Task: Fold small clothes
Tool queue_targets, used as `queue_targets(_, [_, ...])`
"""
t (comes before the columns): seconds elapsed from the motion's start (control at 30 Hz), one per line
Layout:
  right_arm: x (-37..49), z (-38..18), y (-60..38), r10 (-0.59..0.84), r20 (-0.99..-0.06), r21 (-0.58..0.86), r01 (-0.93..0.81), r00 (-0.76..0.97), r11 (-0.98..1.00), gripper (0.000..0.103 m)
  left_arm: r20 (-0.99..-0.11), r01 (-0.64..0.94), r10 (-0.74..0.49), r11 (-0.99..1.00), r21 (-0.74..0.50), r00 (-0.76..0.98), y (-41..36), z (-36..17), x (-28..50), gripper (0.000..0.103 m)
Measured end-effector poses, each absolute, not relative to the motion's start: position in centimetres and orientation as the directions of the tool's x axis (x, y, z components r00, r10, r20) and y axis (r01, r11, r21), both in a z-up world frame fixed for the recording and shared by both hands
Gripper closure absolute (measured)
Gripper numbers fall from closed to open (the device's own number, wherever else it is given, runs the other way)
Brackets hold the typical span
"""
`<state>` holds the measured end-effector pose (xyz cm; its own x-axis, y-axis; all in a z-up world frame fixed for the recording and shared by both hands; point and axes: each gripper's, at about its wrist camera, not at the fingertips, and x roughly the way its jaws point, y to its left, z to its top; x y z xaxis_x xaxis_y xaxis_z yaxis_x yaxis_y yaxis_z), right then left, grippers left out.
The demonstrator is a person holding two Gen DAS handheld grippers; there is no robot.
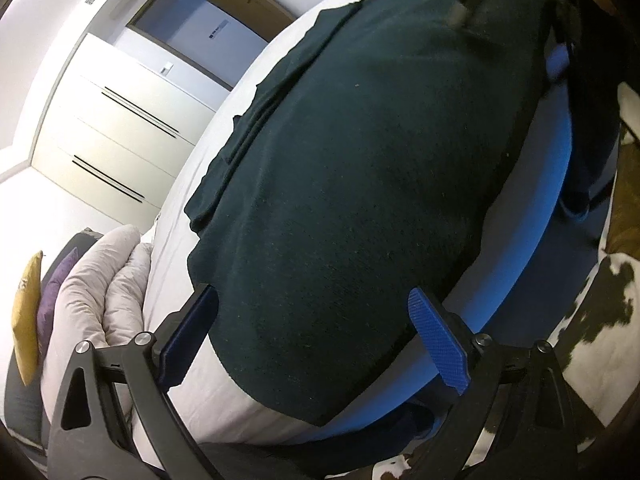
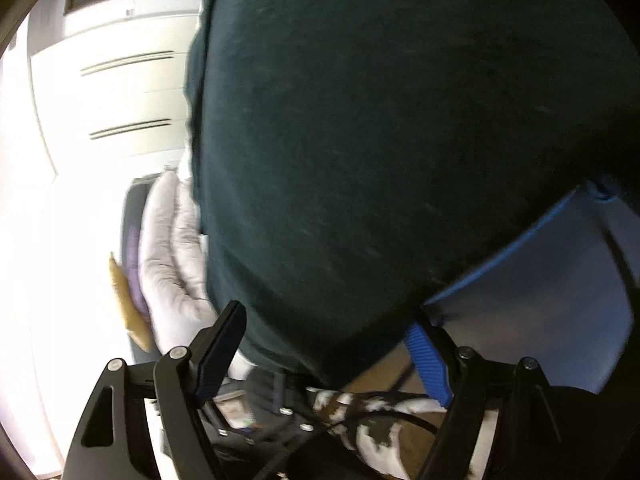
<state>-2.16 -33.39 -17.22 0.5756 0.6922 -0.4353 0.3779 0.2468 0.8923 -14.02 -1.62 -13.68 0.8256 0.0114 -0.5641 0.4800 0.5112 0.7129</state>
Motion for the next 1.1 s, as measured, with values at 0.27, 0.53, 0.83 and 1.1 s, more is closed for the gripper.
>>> queue_targets(0.27, [-1.7,-12.5,-32.8,0.75,-0.269,0.962,0.201,0.604,0.183,0.042,-0.545,0.489,0.001,0.44,0.753,0.839,-2.6,-14.9,-14.8,0.005])
queue_targets(0.53, [0.0,-11.2,-32.4,0.747,-0.101,0.989,0.151,0.657,0.001,0.043,-0.463,0.432,0.049,0.287,0.855,0.885,-4.3,-18.3,-15.0,0.002])
queue_targets(0.83, [0.1,-10.1,-34.1,0.718,-0.022,0.992,0.104,0.695,-0.071,0.043,-0.449,0.425,-0.009,0.337,0.84,0.894,-3.5,-16.9,-14.6,0.002])
queue_targets(1.1, [-0.5,-10.7,-35.1,0.707,-0.076,0.99,0.138,0.703,-0.03,0.042,-0.453,0.427,-0.054,0.452,0.783,0.89,-1.9,-13.7,-13.9,0.068])
